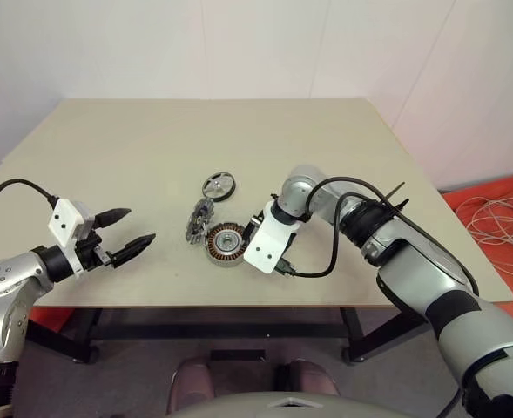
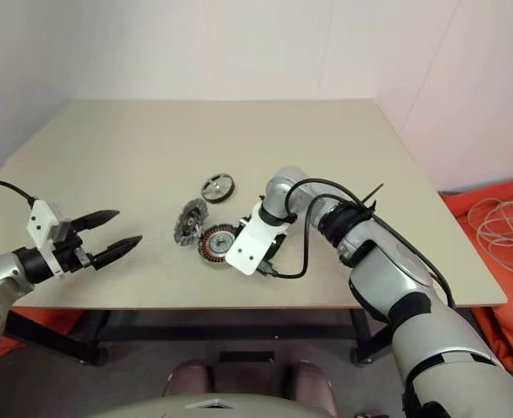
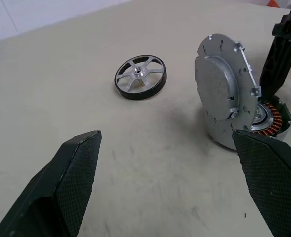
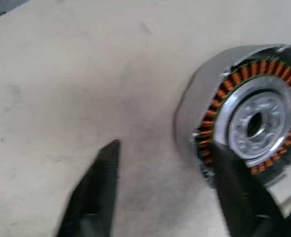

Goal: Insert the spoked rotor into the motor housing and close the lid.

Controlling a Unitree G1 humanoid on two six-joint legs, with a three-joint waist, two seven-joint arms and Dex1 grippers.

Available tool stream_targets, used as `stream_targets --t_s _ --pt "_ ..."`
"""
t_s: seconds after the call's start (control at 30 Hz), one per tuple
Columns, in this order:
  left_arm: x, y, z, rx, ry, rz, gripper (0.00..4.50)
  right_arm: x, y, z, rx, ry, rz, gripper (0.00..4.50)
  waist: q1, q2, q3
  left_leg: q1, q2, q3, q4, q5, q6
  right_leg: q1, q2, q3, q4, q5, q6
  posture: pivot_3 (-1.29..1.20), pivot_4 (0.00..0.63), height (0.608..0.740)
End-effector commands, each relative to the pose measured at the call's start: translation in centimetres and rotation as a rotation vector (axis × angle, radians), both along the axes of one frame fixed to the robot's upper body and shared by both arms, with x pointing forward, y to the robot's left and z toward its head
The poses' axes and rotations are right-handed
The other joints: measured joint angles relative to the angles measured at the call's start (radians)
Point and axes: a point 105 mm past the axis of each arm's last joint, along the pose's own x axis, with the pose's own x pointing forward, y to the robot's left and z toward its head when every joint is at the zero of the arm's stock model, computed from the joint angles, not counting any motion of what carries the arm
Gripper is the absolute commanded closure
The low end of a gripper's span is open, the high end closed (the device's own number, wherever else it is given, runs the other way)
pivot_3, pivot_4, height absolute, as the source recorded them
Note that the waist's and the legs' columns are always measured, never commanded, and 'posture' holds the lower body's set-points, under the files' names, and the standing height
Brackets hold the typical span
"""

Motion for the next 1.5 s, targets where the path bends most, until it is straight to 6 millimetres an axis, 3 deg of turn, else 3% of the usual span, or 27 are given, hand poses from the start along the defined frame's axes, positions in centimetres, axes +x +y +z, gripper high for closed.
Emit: stream_targets --t_s 0.03,0.2,0.4,0.7,0.9,1.1,1.2,1.37,1.5 --pt "0.3 -0.3 1.6 0.002 -0.069 -0.014 0.00 0.3 0.2 0.4 0.001 -0.029 0.014 2.77 0.001 0.000 0.000 0.001 0.000 0.000 0.000 0.000 0.000 0.000 0.000 0.000 0.000 0.000 -0.001 0.00 0.000 0.740" --pt "0.7 -0.4 1.8 0.000 -0.077 -0.015 0.00 0.2 0.9 0.1 0.022 -0.010 -0.031 4.44 -0.001 -0.001 -0.001 0.001 0.000 0.000 0.000 0.000 0.000 0.001 0.000 0.000 0.000 0.001 -0.001 0.00 0.000 0.740" --pt "0.8 -0.5 1.7 0.000 -0.081 -0.014 0.00 -0.1 2.2 0.4 0.081 0.015 -0.111 4.48 -0.003 -0.001 -0.001 0.001 0.002 0.000 0.000 0.000 0.000 0.001 0.003 0.001 0.000 0.000 0.001 0.00 0.000 0.740" --pt "0.9 -0.6 1.6 -0.006 -0.079 -0.012 0.00 -0.8 4.6 2.6 0.204 0.193 -0.478 4.48 -0.001 0.000 0.000 0.005 0.010 0.000 0.000 0.003 -0.005 0.001 0.012 0.003 0.000 -0.001 0.000 0.00 0.000 0.740" --pt "1.0 -0.5 1.5 -0.005 -0.078 -0.010 0.00 -1.4 5.3 3.4 0.211 0.372 -0.716 4.48 0.006 0.001 0.000 0.006 0.012 0.000 -0.001 0.004 -0.007 0.000 0.014 0.003 0.000 -0.001 -0.001 0.00 0.000 0.740" --pt "1.2 -0.3 1.4 0.003 -0.080 -0.003 0.00 -1.3 4.9 3.0 0.177 0.371 -0.789 4.48 0.010 0.001 0.001 0.007 0.012 0.000 -0.001 0.004 -0.007 0.000 0.014 0.003 0.000 -0.001 -0.001 0.00 0.000 0.740" --pt "1.2 -0.2 1.3 0.006 -0.074 0.004 0.00 -1.6 4.4 2.7 0.140 0.376 -0.792 3.93 0.011 0.001 0.001 0.007 0.012 0.000 -0.001 0.004 -0.008 0.000 0.014 0.003 0.000 -0.001 -0.001 0.00 0.000 0.740" --pt "1.5 0.1 0.9 0.024 -0.066 0.030 0.00 -1.8 4.1 3.0 0.137 0.372 -0.770 2.15 0.011 0.001 0.001 0.007 0.012 0.000 -0.001 0.004 -0.008 0.001 0.014 0.003 0.000 -0.001 -0.001 0.00 0.000 0.740" --pt "1.6 0.0 0.7 0.024 -0.054 0.030 0.00 -2.5 4.4 4.9 0.155 0.450 -0.760 0.81 0.012 0.001 0.001 0.008 0.012 0.000 -0.001 0.005 -0.008 0.001 0.014 0.003 0.000 -0.001 -0.001 0.00 0.000 0.740"
